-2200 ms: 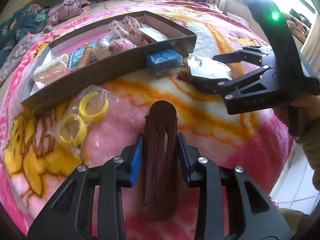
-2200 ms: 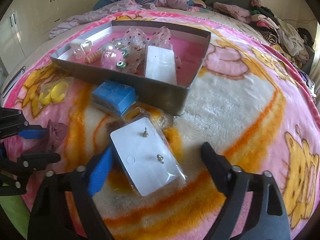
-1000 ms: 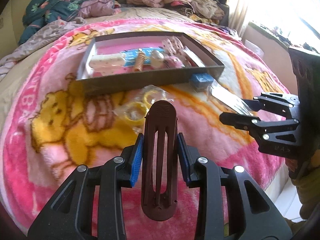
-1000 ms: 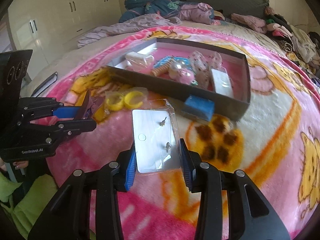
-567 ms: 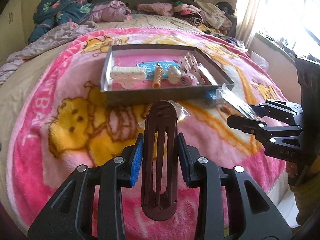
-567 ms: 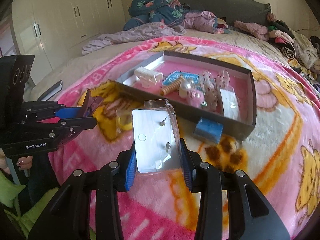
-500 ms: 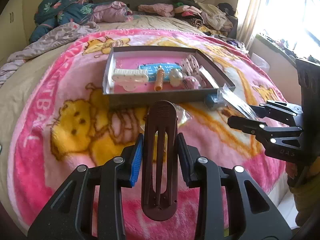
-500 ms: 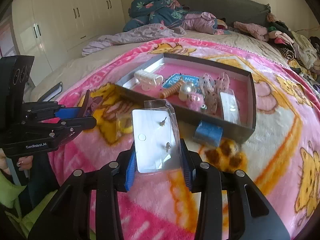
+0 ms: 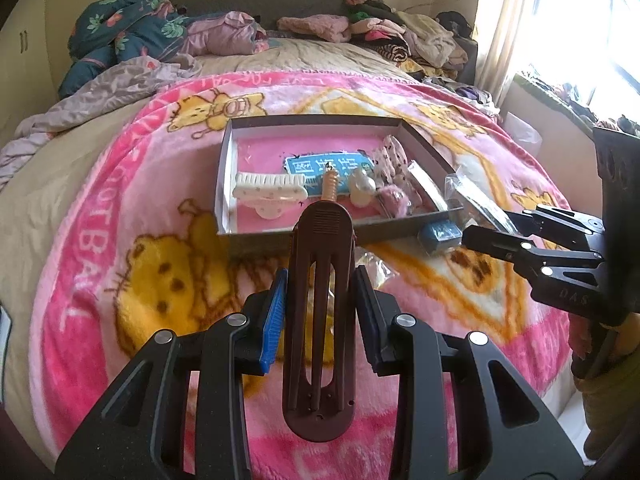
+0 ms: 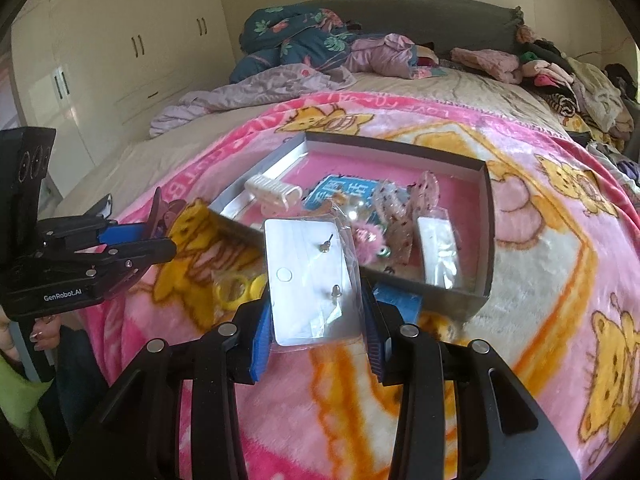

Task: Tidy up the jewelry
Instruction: 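Carry the brown clip into the box with the left tool while the right carries the card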

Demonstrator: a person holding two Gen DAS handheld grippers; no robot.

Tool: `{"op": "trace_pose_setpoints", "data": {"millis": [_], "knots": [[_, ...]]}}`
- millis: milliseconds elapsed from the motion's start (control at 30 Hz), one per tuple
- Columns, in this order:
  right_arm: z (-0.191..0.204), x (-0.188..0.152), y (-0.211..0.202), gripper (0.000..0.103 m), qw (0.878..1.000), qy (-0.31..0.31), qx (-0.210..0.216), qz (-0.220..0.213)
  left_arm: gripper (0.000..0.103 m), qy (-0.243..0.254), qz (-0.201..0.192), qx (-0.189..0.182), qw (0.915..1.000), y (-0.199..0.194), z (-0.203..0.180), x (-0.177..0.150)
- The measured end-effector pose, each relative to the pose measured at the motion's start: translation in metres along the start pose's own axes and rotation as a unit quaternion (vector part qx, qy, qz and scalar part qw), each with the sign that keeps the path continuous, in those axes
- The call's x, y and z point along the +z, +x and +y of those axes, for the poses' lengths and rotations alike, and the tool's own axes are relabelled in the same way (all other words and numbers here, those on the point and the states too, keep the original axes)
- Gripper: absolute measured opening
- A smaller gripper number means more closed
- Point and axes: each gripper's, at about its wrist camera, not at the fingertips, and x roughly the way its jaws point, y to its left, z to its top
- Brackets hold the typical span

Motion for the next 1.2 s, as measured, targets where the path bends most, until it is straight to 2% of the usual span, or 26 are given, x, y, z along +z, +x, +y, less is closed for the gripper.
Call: {"op": "trace_pose_setpoints", "data": {"millis": [733, 1200], "knots": [[-0.051, 0.032, 0.004, 0.037, 0.999, 0.035, -0.023, -0.022, 0.025, 0.032, 0.005, -0.017, 0.9993, 0.035, -0.021, 0.059], [-0.076, 0.047, 0.010, 0.037, 0.998, 0.044, -0.049, -0.024, 0.025, 0.024, 0.006, -0.029, 0.9993, 0.064, -0.025, 0.087]]}}
